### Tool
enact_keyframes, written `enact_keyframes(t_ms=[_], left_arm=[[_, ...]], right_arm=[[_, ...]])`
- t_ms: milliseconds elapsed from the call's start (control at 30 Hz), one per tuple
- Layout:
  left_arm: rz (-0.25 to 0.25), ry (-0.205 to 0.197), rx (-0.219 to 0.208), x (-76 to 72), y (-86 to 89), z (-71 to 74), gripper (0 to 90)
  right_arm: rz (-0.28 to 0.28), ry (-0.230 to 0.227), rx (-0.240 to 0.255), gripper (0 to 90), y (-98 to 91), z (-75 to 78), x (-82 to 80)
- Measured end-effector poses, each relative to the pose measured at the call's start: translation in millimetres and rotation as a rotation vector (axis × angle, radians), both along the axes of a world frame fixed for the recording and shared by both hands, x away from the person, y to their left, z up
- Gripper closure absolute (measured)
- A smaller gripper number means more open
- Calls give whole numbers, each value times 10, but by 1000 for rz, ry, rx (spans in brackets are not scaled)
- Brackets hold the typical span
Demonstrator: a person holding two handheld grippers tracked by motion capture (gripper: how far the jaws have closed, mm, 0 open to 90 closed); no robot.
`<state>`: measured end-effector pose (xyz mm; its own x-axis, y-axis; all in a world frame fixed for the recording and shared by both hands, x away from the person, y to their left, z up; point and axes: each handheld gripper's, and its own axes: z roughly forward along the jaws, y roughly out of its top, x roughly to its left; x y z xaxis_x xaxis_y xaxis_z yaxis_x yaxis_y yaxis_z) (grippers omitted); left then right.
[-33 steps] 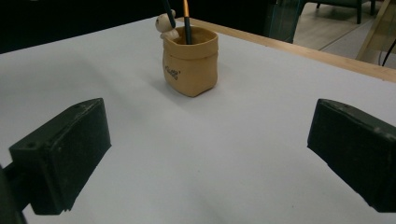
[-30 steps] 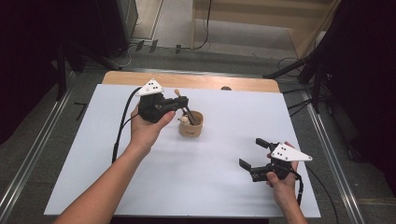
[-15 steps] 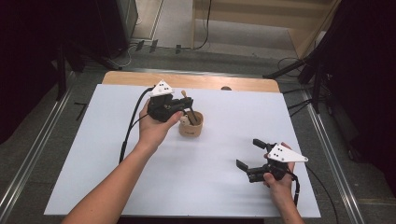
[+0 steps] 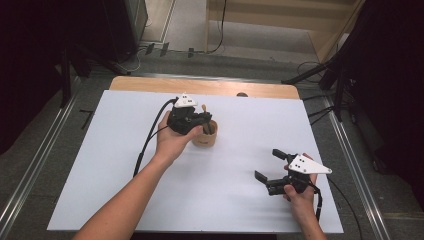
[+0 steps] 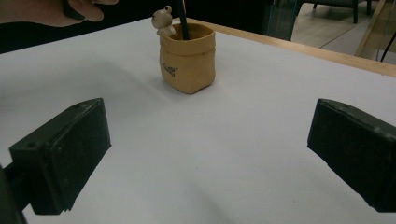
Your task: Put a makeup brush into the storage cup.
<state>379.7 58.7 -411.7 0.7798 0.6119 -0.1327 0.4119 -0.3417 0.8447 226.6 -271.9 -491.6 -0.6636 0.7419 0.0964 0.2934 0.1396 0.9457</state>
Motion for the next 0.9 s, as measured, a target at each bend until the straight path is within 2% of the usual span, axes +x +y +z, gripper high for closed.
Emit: enact_keyframes(t_ms=[100,133,167,200,233,300,367,533,700,900], left_arm=[[-22,29,-10,14,-4,-23,841],[-17,28,-11,10,-8,-27,825],[-11,26,-14,12,-11,-25,665],[-10,61,-29,23,-16,-28,451],[-12,75,-37,24,-12,-31,247],[-12,56,-32,-1,7,-24,75],[-19,51,-52,-20,48,-6,11],[-31,25,-105,-81,163,59,0],[5,4,-128,-134,304,72,0],[14,-20,-134,-230,496,75,0]], right_arm=[[-4,2,3,0,-5,7,-2],[-4,4,5,0,-4,7,-1],[-4,-1,3,0,1,5,6],[-3,3,5,0,7,4,6],[-2,6,5,0,13,3,8],[2,1,2,0,20,2,19],[4,5,2,0,31,1,18],[1,4,0,0,22,5,9],[-18,3,0,0,-18,11,-1],[-30,1,3,0,-27,10,7]])
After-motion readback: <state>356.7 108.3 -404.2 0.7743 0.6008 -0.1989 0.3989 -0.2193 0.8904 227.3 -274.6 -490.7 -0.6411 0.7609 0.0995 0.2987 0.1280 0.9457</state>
